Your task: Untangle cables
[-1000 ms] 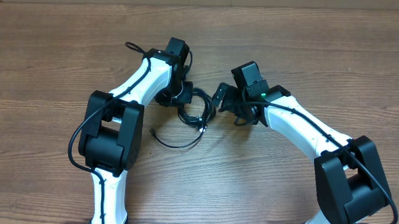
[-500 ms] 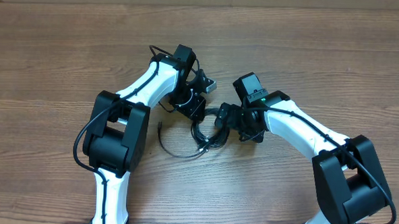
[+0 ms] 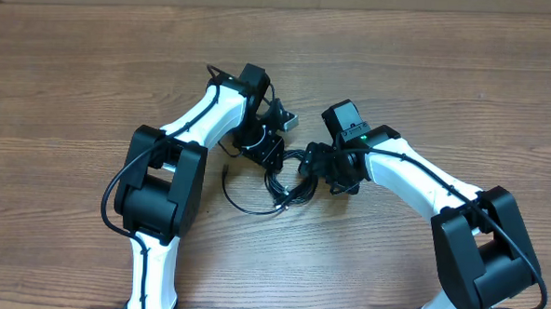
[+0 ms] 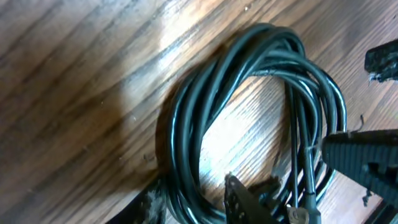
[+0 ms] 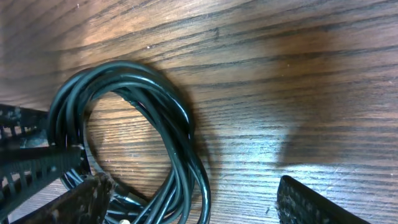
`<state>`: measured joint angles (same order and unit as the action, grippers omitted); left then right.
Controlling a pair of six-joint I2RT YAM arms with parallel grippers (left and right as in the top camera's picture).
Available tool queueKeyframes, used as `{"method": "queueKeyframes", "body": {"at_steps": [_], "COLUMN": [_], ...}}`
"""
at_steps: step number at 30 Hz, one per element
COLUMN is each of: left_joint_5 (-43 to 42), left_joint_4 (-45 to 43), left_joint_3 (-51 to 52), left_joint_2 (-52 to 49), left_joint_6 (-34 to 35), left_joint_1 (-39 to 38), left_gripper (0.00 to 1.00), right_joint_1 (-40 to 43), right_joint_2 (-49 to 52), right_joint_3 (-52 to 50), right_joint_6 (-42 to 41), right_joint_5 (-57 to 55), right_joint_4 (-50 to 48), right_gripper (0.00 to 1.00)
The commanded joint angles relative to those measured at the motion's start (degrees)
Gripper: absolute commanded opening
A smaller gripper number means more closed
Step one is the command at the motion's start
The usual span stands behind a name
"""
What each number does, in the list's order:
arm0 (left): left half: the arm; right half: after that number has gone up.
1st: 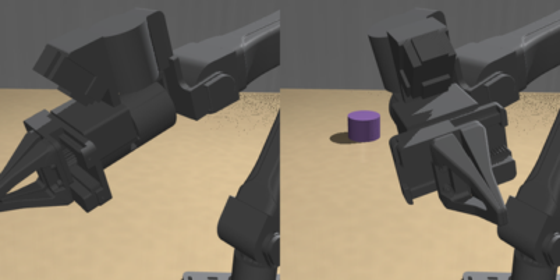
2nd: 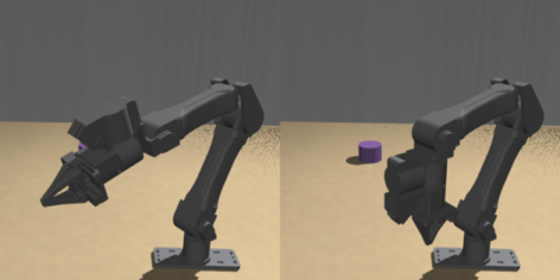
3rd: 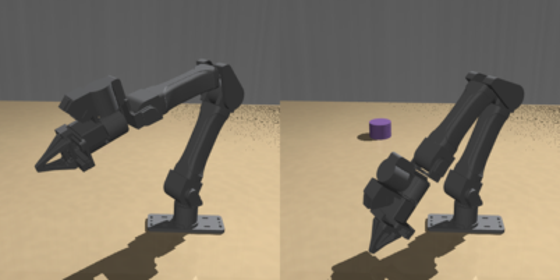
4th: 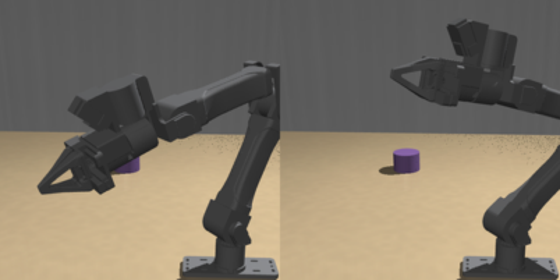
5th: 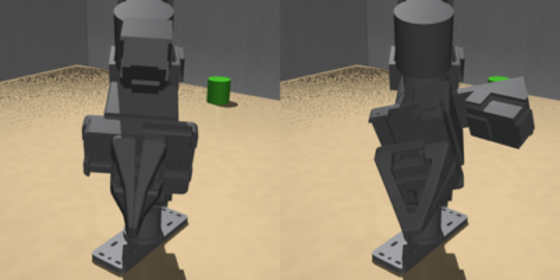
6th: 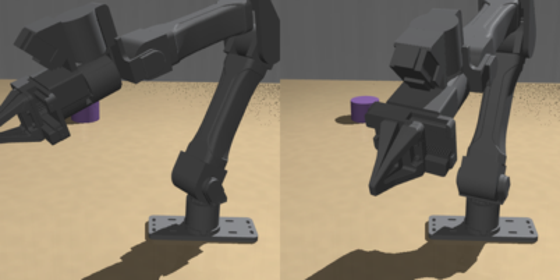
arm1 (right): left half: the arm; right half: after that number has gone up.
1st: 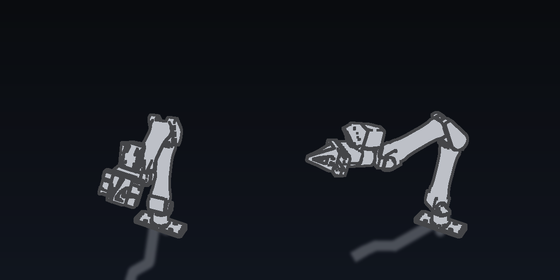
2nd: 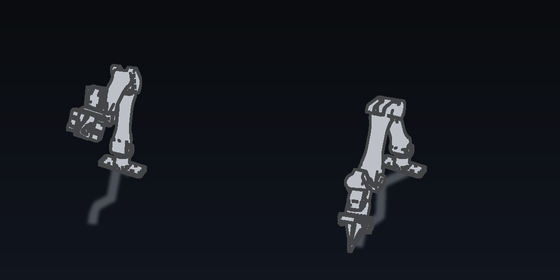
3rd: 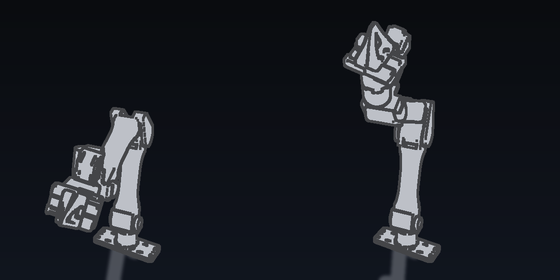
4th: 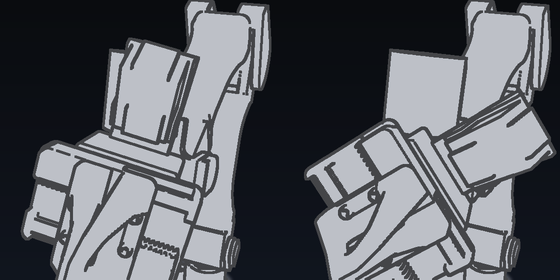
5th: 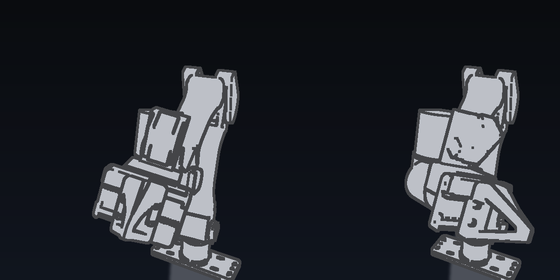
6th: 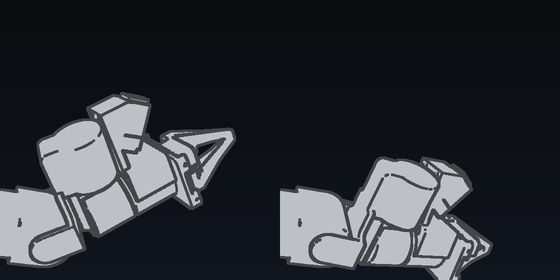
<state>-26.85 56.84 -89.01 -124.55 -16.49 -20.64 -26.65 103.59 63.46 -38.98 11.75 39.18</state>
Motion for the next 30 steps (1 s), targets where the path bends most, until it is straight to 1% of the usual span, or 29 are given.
{"method": "queueKeyframes", "body": {"at_steps": [1, 2, 3, 5, 8, 9, 10, 11, 12, 13, 15, 16, 18, 19, 20, 22, 23, 25, 26, 30], "left_joint_5": [-1.07, -1.07, -1.05, -1.05, -1.07, -1.05, -1.05, -1.03, -0.85, -0.81, -0.57, -0.26, 1.09, 3.61, 5.27, 6.64, 6.60, 6.25, 6.25, 6.23], "left_joint_4": [0.09, 0.07, -0.04, -0.31, -0.63, -0.83, -1.18, -1.33, -1.46, -1.57, -1.64, -1.64, -1.62, -1.64, -1.64, -1.84, -1.97, -2.23, -2.49, -4.57], "left_joint_3": [0.20, 0.20, 0.20, 0.20, 0.20, 0.20, 0.20, 0.20, 0.20, 0.20, 0.20, 0.20, 0.20, 0.20, 0.24, 0.52, 0.81, 1.33, 1.70, 2.38], "left_joint_2": [-0.81, -0.81, -0.81, -0.81, -0.81, -0.81, -0.81, -0.81, -0.81, -0.81, -0.81, -0.81, -0.81, -0.81, -0.81, -0.81, -0.81, -0.81, -0.81, -0.81], "left_joint_6": [0.17, 0.17, 0.17, 0.15, 0.15, 0.15, 0.17, 0.17, 0.20, 0.20, 0.20, 0.20, 0.15, 0.02, -0.33, -2.10, -4.33, -7.52, -9.22, -10.36], "left_joint_1": [0.09, 0.09, 0.09, 0.09, 0.09, 0.09, 0.09, 0.09, 0.11, 0.09, 0.09, 0.09, 0.09, 0.09, 0.09, 0.09, 0.09, 0.09, 0.07, 0.04], "left_gripper": [0.14, 0.08, 0.05, 0.04, 0.04, 0.04, 0.04, 0.04, 0.04, 0.04, 0.04, 0.04, 0.04, 0.04, 0.04, 0.04, 0.04, 0.04, 0.04, 0.04], "right_joint_1": [0.02, 0.02, 0.02, 0.02, 0.02, 0.02, 0.02, 0.02, 0.02, 0.02, 0.04, 0.04, 0.04, 0.04, 0.04, 0.04, 0.04, 0.04, 0.04, -0.42], "right_joint_2": [0.04, 0.04, 0.04, 0.04, 0.04, 0.04, 0.04, 0.04, 0.04, 0.04, 0.04, 0.04, 0.04, 0.04, 0.04, 0.04, 0.04, 0.04, 0.04, 0.07], "right_joint_3": [-0.13, -0.13, -0.13, -0.13, -0.13, -0.13, -0.13, -0.13, -0.13, -0.13, -0.13, -0.13, -0.13, -0.13, -0.13, -0.13, -0.13, -0.13, -0.13, -0.15], "right_joint_6": [0.07, 0.04, 0.04, 0.07, 0.07, 0.04, 0.04, 0.04, 0.07, 0.07, 0.09, 0.20, 2.80, 6.78, 8.07, 8.02, 8.04, 8.02, 8.02, 8.00], "right_joint_5": [-0.09, -0.11, -0.11, -0.11, -0.15, -0.26, -0.31, -0.28, -0.31, -0.33, -2.38, -3.41, -5.09, -5.25, -5.22, -5.25, -5.25, -5.20, -5.01, -2.45], "right_joint_4": [-0.11, -0.13, -0.13, -0.35, -0.55, -0.55, -0.55, -0.55, -0.55, -0.55, -0.52, -0.48, -0.44, -0.46, -0.39, -0.07, -0.11, -0.15, -0.39, -0.94], "right_gripper": [0.83, 0.83, 0.83, 0.81, 0.73, 0.67, 0.58, 0.53, 0.43, 0.38, 0.20, 0.18, 0.16, 0.19, 0.26, 0.27, 0.27, 0.26, 0.18, 0.18]}}
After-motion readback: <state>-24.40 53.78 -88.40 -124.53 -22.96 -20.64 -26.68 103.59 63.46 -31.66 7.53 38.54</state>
